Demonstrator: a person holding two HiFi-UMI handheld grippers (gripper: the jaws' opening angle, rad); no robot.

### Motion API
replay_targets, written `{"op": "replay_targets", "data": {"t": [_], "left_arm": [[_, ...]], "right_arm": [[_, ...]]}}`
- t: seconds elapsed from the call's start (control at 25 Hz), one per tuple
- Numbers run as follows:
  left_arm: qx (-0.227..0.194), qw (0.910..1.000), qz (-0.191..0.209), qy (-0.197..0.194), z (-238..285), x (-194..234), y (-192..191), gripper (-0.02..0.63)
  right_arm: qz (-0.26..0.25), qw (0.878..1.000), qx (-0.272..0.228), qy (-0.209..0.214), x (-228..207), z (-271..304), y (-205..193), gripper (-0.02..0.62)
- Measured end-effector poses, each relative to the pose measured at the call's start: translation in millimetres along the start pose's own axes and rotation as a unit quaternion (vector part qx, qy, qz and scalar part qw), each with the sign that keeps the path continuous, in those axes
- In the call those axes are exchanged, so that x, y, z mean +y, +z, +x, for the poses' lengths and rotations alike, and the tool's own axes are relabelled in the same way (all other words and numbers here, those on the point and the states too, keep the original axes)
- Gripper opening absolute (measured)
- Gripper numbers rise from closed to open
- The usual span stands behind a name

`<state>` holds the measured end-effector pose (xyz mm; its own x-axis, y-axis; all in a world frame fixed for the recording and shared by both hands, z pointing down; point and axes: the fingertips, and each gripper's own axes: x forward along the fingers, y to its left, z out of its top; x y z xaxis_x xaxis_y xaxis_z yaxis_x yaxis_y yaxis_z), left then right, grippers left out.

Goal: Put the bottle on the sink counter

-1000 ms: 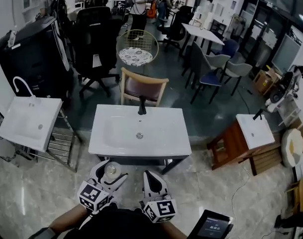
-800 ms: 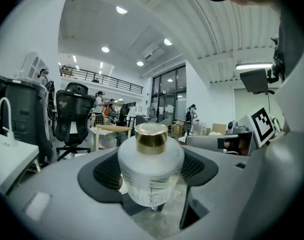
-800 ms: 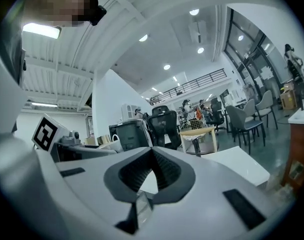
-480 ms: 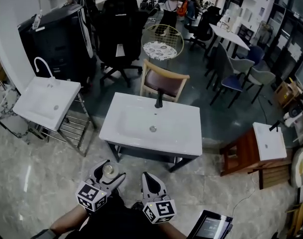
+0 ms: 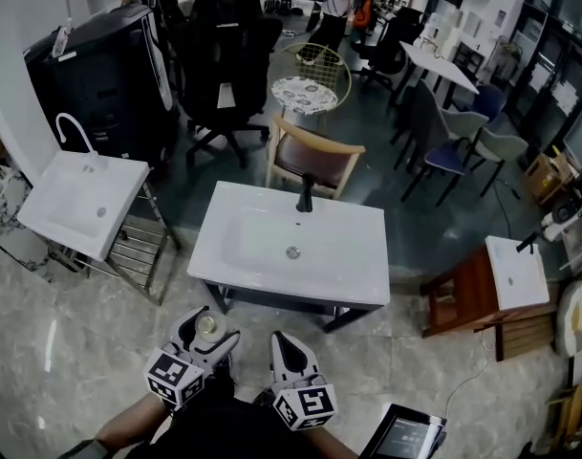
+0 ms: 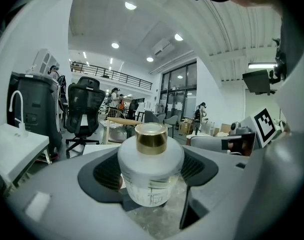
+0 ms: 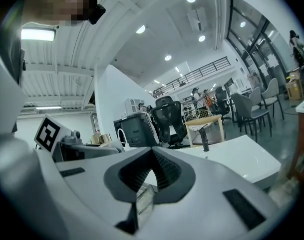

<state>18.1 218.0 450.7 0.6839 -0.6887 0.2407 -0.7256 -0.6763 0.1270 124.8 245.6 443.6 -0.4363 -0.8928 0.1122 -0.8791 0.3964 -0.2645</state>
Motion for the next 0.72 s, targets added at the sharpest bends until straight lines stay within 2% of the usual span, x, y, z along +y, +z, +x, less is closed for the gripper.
{"op": "replay_targets", "data": {"t": [0.24,0.4,0.72], "left_arm": [[0.009,0.9997,-0.002,-0.021,22.7,32.6,18.2,0.337],[0.001,0.9997,-0.001,-0.025,36.8,60.1,23.8,0.337],[0.014,0.9991,-0.015,-0.038,52.4,117.8,18.6,0.337]], "right_arm": [[-0.003,1.0,-0.002,-0.017,-5.3,40.4,8.3,-0.005],[-0.003,1.0,0.005,-0.029,-9.8,65.4,8.8,-0.005],[-0.008,0.999,0.018,-0.041,-6.0,123.6,9.3,-0.005]]}}
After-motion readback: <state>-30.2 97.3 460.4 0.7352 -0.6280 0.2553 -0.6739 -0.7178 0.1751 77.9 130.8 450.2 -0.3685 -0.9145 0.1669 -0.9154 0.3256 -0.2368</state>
